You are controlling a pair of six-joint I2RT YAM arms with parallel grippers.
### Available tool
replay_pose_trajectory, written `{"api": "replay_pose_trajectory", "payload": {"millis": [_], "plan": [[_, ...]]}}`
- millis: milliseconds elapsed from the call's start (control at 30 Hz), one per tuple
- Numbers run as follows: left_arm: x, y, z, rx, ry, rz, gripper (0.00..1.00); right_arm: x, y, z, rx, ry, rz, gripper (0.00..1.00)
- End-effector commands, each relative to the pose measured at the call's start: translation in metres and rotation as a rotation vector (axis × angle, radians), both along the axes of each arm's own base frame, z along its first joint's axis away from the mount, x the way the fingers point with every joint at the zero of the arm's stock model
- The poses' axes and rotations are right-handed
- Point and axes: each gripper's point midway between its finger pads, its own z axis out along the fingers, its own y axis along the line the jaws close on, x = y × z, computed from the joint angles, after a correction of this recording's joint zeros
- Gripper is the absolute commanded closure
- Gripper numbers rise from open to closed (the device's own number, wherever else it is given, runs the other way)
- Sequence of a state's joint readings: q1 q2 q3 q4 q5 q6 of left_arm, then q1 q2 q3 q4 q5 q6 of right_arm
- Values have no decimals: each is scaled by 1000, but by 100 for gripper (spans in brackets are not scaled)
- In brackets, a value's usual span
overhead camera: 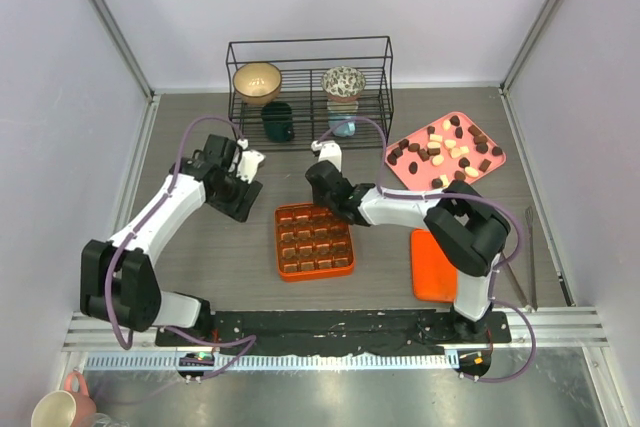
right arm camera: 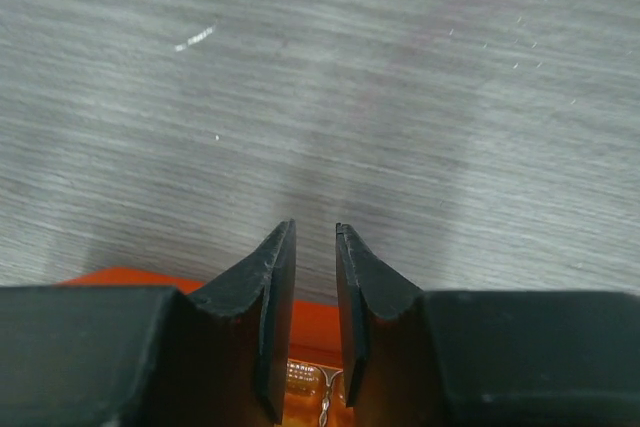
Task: Pack the chocolate
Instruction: Move the packing box to the center of the board.
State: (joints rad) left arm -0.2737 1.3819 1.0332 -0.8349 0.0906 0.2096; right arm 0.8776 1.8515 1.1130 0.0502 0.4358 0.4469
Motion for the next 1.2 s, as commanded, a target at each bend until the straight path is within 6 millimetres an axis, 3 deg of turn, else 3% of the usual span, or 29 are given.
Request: {"api": "replay_pose_trajectory", "payload": {"millis": [0,167,433,500,600,700,733,800,933,967,1167], "plan": [[-5,1,12,-13,-57,-7,38,-5,3,3,34,10,-2,73],[-8,9,16,16,-84,1,38,-22,-14,-1,66,35,-44,74],[-15,10,24,-6,-117,18,38,-40,-12,-3,32,43,-42,74],[-17,11,24,2,-118,15,38,-37,-11,7,34,21,-40,72],[-20,15,26,15,-130,19,38,-31,-25,22,-23,-7,-50,67],[-20,17,33,15,-158,28,37,-9,-58,49,-20,-28,-118,61],[-19,17,35,14,-164,30,37,7,-82,57,-16,-14,-167,60],[-18,16,40,1,-172,38,37,22,-108,62,-46,0,-216,57],[-18,15,46,-6,-184,43,36,42,-162,61,-219,55,-281,54],[-17,15,47,-6,-189,46,36,46,-176,53,-267,76,-307,54],[-18,19,43,11,-193,46,35,49,-209,24,-371,146,-353,58]]}}
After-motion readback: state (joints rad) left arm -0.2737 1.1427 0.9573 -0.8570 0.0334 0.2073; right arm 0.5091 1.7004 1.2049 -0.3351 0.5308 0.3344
